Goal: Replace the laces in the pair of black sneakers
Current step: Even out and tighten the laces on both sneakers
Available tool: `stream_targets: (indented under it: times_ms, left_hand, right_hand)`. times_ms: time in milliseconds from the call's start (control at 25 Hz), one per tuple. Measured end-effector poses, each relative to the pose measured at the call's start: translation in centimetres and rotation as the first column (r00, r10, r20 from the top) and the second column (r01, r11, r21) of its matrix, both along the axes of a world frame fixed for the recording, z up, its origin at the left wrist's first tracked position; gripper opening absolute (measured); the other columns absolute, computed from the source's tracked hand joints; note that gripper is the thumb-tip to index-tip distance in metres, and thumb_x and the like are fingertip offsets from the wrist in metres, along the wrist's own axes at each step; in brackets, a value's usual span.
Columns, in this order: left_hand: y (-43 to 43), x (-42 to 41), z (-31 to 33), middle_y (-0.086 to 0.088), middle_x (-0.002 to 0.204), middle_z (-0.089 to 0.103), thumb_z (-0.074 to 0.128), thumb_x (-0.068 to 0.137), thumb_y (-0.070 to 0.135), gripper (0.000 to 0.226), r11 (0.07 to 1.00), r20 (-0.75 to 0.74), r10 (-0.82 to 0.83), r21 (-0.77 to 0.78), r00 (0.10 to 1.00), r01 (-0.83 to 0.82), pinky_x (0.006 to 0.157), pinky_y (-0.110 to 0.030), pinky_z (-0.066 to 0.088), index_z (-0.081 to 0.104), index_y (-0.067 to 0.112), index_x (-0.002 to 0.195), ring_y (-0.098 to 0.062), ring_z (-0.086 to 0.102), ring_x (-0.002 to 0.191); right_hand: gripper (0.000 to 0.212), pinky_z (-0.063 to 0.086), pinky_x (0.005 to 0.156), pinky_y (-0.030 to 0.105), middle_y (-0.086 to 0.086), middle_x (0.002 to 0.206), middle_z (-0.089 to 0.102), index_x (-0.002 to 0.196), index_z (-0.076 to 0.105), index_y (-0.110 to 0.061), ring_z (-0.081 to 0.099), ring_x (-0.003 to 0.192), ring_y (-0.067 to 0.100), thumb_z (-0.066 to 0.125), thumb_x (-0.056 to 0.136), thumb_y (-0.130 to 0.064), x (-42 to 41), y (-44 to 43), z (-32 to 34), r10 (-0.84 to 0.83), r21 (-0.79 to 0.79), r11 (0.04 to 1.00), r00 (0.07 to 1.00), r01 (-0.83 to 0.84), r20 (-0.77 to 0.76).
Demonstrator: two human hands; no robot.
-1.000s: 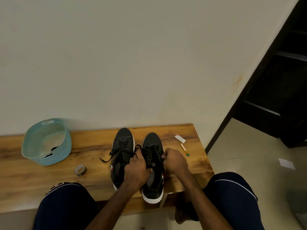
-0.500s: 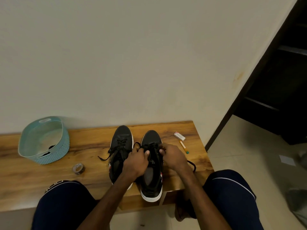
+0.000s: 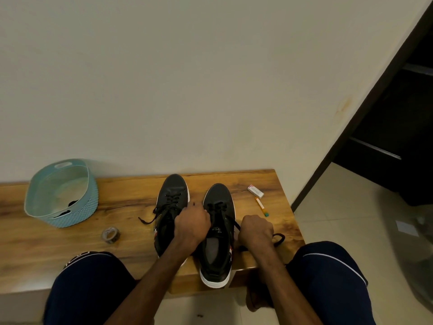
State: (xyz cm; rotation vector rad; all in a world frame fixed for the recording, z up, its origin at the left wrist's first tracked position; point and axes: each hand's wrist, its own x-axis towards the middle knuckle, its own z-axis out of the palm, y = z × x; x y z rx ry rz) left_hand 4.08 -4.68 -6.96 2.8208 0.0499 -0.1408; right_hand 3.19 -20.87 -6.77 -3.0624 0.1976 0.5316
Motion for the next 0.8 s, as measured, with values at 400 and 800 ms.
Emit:
stream_targets:
  times_ms: [400,800]
  left_hand:
    - [0.1,0.3,0.3,-0.003,0.102,0.067,0.048,0.101,0.033,0.024,0.996,-0.005,-0.070,0.063,0.998,0.070,0.066,-0.032,0.044,0.053,0.015,0.116,-0.022,0.066,0.088]
    - [0.6,-0.6,1.1,-0.002,0.104,0.056,0.045,0.102,0.034,0.025,0.987,0.080,-0.008,-0.158,0.997,0.021,0.073,-0.030,0.046,0.049,0.013,0.115,-0.017,0.056,0.092]
  right_hand:
    - [0.018,0.050,0.078,0.034,0.002,0.110,0.066,0.111,0.063,-0.019,0.063,0.099,0.021,0.057,0.097,-0.029,0.5,0.9,-0.2,-0.059,0.299,0.954,0.996,0.038,0.062]
    - [0.042,0.046,0.086,0.035,0.011,0.124,0.057,0.130,0.044,-0.008,0.055,0.114,0.028,0.053,0.100,-0.036,0.3,-1.4,1.2,-0.179,0.225,0.955,0.981,0.193,-0.079]
